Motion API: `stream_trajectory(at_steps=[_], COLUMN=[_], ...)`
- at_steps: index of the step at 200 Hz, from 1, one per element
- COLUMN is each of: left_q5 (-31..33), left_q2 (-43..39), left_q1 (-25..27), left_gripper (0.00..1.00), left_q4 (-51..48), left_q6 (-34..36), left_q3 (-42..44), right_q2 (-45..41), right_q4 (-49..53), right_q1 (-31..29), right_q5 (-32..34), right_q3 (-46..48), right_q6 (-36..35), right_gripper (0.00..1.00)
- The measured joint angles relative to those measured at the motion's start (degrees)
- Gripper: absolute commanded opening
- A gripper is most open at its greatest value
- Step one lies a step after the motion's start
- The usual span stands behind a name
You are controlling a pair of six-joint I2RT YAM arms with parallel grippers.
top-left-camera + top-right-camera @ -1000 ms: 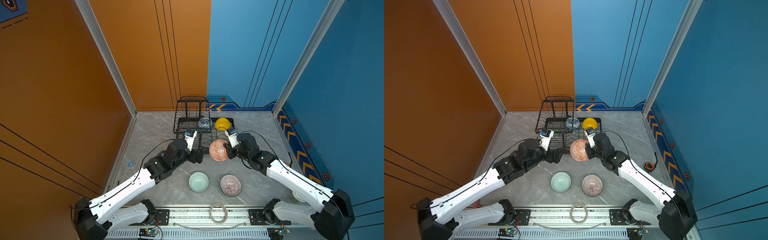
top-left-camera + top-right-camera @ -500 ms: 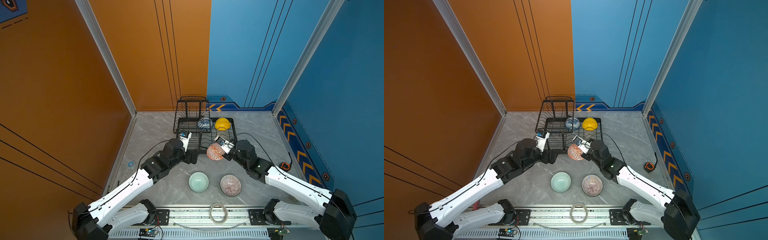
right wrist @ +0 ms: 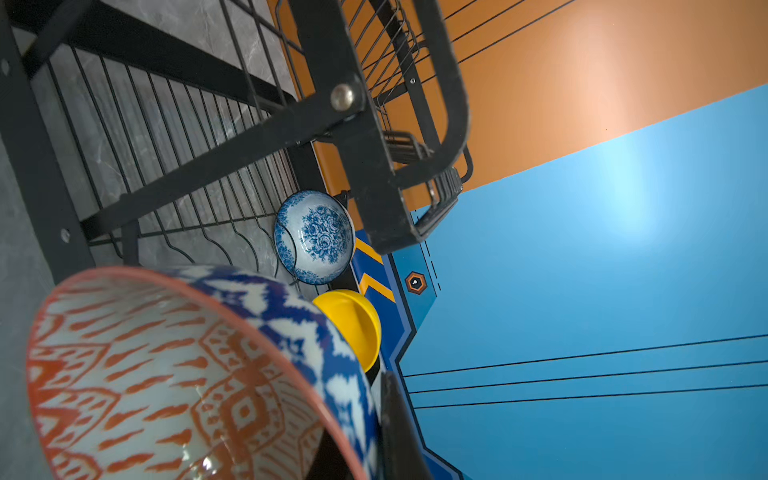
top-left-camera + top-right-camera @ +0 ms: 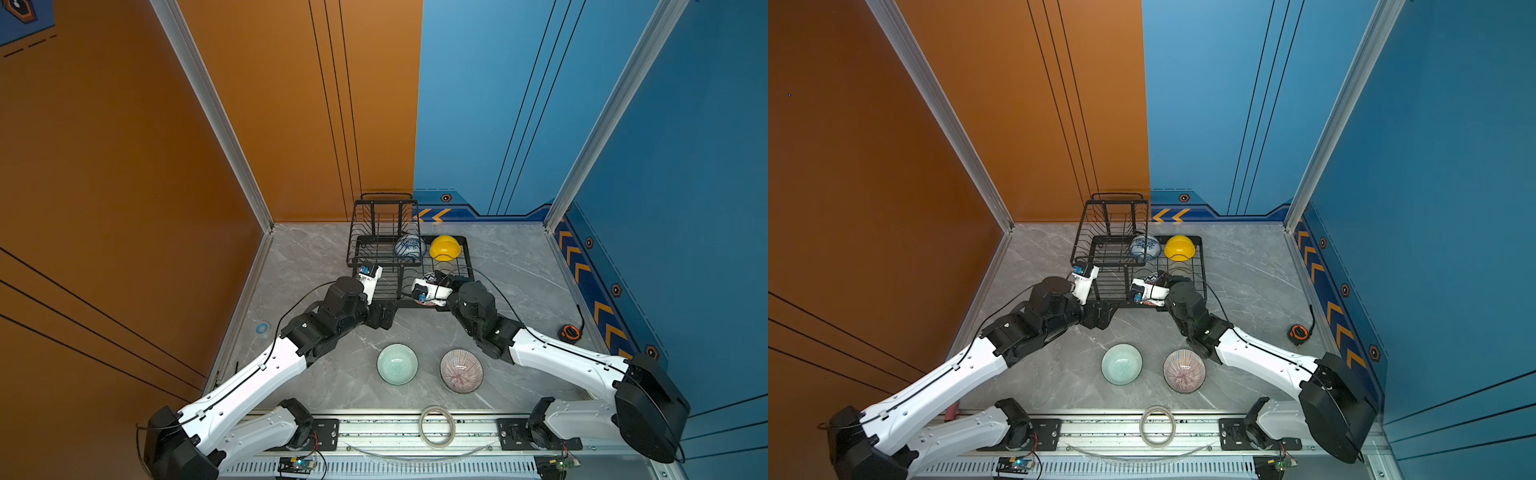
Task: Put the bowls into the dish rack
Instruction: 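Lower the orange-patterned bowl with the right gripper into the lower rack slots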
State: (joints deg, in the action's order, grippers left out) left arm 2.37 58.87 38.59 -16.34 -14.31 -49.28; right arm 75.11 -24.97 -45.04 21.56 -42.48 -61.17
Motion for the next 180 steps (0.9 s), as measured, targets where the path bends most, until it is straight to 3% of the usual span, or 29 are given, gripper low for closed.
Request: stream_trajectory(at_steps=[60, 180], left_q5=[-0.5, -1.0], left_q2=[-1.7, -3.8], left_q1=[-0.7, -1.2], left_gripper=[0.98, 0.98], left_q4=[0.2, 0.2], left_q6=[0.0, 0.0], left_q3=[1.6, 2.4], right_q2=[4.6, 22.7], right_q4=[-4.5, -13.0], right_q1=[2.1, 9.5], right_q5=[3.3, 9.3], right_q3=[0.0, -7.1], right_q6=[-9.5, -17.1], right_gripper=[0.0, 0.0])
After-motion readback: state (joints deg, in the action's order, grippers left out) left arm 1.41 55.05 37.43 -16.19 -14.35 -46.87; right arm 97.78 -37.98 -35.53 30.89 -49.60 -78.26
